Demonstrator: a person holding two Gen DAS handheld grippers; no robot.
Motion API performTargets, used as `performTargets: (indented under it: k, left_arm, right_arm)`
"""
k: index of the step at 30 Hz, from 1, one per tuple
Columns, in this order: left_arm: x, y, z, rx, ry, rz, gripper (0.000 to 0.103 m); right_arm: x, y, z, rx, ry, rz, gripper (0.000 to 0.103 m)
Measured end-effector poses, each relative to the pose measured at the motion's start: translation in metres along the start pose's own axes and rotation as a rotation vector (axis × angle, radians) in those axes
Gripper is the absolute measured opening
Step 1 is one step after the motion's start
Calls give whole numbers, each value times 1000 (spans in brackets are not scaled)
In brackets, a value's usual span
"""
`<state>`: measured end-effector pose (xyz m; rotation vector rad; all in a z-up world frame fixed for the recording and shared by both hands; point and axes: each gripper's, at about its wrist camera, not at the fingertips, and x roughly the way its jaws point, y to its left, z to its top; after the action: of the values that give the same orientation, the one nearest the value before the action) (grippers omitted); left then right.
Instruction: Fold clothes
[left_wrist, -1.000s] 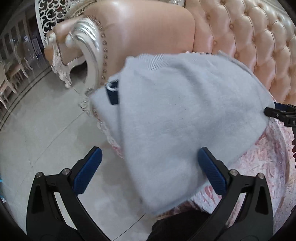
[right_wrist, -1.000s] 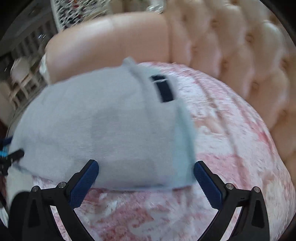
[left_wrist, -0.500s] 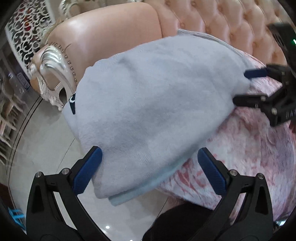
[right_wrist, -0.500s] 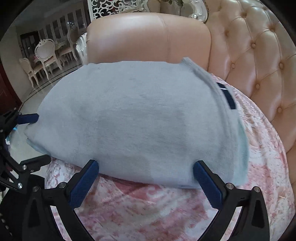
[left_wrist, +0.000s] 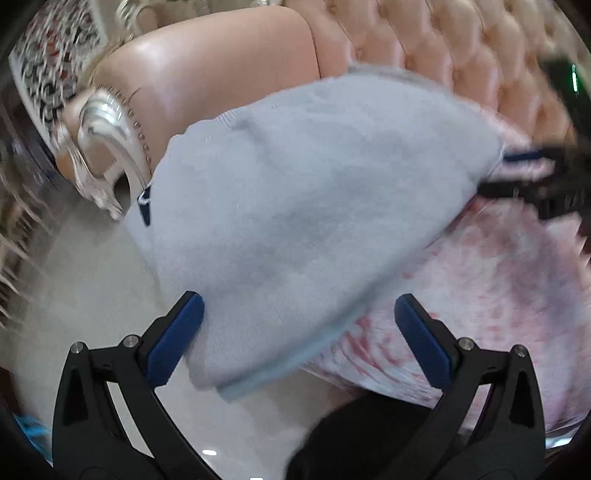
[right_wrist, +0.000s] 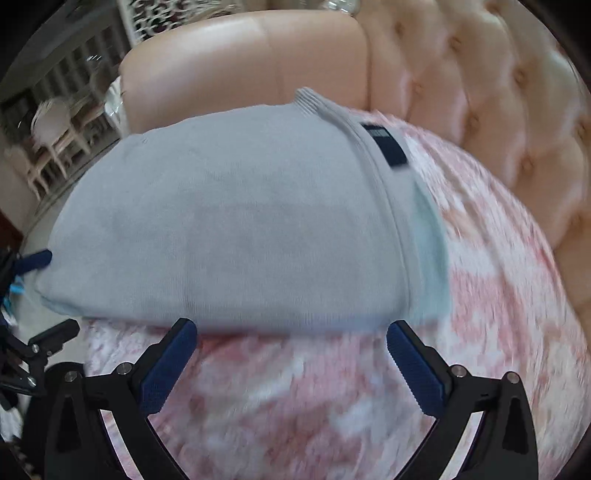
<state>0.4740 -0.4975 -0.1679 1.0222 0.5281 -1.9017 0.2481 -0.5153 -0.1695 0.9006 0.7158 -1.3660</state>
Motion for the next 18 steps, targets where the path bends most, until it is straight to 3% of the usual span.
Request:
performTargets:
  k: [3,6,10,12,14,18]
  left_arm:
    - [-33,10,5,-76,-56,-49,103]
    - [-61,13,8,-121,-99,-99,103]
    - [-94,26,8,-159,-138,-110,103]
    - [-109,27,3,-169,-165,-66,103]
    - [-119,29,0,-175,-191,28,103]
    - [-139,29,-8,-198,-224,178,103]
  right_arm:
    - [-27,-11,-19,171,-50,125,103]
    - [-54,-25,-49,414,-175,415,103]
    - [-76,-18,-64,550,-264,656,103]
    - [-83,-15,-65,599,-275,774,103]
    - [-95,-8,-63,611,-323,886,103]
    - [-118,7,-58,588,-438,973,103]
